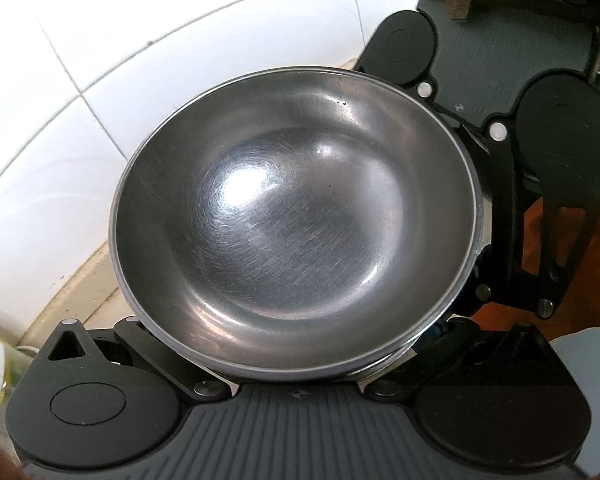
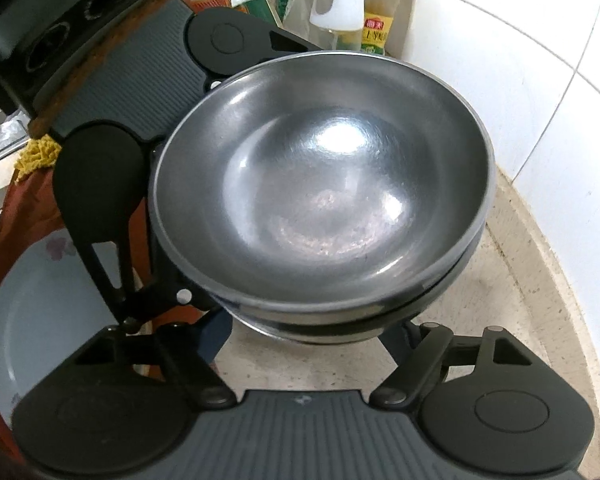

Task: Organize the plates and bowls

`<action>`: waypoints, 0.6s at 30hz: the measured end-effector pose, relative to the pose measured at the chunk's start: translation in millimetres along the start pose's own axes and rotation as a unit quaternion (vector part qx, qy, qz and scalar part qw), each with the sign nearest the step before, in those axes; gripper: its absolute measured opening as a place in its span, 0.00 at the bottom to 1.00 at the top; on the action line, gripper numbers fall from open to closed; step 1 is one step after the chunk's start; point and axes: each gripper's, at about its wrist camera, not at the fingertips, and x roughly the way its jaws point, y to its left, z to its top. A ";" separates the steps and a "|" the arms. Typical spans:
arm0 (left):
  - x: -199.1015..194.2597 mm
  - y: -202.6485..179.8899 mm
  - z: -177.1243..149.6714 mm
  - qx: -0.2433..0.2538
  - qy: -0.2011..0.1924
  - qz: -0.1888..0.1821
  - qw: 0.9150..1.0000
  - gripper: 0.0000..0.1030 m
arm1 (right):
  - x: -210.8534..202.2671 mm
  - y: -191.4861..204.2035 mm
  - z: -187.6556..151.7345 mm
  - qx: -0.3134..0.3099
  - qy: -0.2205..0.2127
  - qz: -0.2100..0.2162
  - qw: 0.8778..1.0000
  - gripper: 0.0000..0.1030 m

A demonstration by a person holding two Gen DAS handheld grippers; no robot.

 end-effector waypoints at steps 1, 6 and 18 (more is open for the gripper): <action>-3.1 -0.1 -1.8 -0.007 0.000 0.003 1.000 1.00 | -1.3 2.4 1.6 0.001 0.001 0.001 1.000 0.60; -21.3 -5.2 -4.3 -0.021 -0.014 0.016 1.000 1.00 | 0.5 22.8 7.1 -0.027 0.032 0.007 0.999 0.15; 29.0 -15.0 -32.4 -0.060 0.006 0.007 0.998 0.96 | 17.4 25.0 -15.7 -0.032 0.043 -0.027 0.998 0.56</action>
